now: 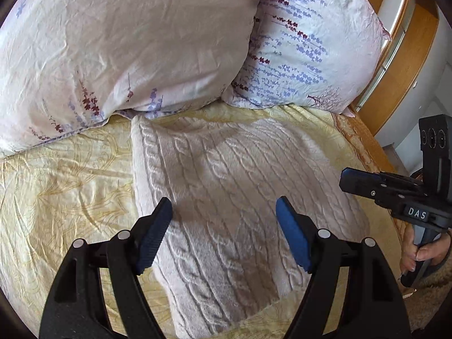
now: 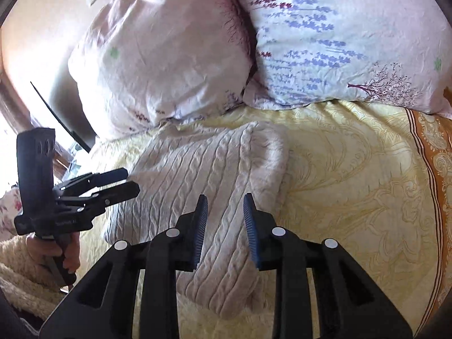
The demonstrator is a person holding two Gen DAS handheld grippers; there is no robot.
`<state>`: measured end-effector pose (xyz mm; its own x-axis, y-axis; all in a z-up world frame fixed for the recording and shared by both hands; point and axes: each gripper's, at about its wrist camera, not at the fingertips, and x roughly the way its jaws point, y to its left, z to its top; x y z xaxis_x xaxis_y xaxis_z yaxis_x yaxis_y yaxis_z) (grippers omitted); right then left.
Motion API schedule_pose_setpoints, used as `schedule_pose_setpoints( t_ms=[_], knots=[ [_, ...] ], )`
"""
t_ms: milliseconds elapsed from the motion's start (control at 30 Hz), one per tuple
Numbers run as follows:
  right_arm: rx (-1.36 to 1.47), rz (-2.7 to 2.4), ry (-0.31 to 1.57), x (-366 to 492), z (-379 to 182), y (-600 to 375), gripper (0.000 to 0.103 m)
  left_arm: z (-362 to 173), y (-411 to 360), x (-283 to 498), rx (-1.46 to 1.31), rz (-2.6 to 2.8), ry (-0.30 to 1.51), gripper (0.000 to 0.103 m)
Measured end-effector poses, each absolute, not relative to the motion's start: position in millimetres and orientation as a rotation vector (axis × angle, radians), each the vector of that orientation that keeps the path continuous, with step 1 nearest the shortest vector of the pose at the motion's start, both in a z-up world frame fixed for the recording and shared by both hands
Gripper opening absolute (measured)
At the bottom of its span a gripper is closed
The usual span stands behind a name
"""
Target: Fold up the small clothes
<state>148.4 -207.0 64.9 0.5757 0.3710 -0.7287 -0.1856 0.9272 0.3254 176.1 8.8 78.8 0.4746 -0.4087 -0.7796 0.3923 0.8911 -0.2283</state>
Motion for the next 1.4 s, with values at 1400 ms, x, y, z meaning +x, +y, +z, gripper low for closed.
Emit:
schedule_pose_setpoints(
  t_ms=[1400],
  knots=[
    [-0.101, 0.0, 0.928, 67, 35, -180, 0.031, 29, 60, 90, -0.033, -0.218, 1.058, 0.086]
  ],
)
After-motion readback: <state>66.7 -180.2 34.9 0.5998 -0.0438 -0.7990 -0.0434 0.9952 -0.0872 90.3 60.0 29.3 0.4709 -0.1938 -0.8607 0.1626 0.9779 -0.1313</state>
